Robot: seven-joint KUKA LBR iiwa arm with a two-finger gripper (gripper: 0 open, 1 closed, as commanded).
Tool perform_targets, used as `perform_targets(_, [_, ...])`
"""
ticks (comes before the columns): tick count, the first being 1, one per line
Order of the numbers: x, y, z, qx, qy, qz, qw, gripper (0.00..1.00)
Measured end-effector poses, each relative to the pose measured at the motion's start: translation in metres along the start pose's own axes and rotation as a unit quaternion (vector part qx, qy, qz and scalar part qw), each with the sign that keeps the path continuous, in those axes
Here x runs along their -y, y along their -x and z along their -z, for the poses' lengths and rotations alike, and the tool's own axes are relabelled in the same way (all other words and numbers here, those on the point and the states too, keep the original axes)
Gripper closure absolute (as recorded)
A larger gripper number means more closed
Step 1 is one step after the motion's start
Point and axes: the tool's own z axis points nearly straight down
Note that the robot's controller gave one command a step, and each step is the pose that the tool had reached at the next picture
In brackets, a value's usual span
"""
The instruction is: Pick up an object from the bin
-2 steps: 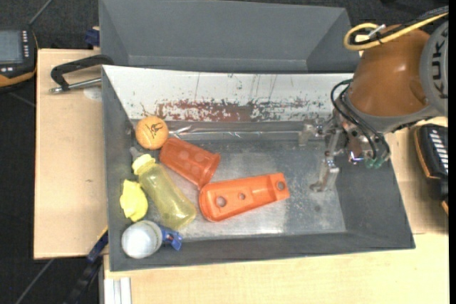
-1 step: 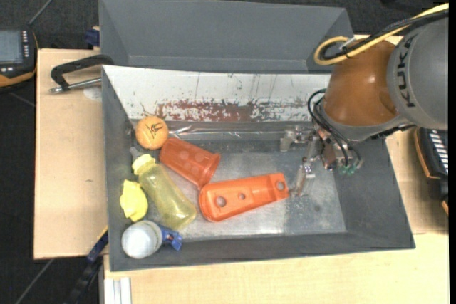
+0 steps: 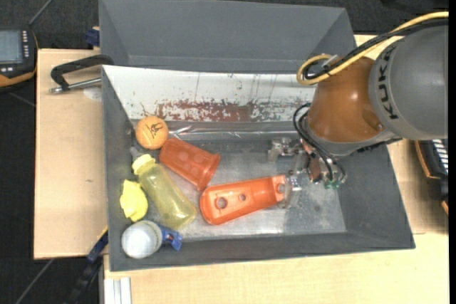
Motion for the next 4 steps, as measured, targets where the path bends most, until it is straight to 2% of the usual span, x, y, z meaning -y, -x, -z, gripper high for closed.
perform_targets(1, [-0.044, 0.005, -0.015, -0.0002, 0.001, 0.043, 0.9991, 1.0])
perform_targets(3, [-0.035, 0.008, -0.015, 0.0015, 0.001, 0.053, 0.9986, 1.0])
perform_targets(4, [-0.028, 0.032, -0.014, 0.0022, 0.001, 0.073, 0.9973, 1.0])
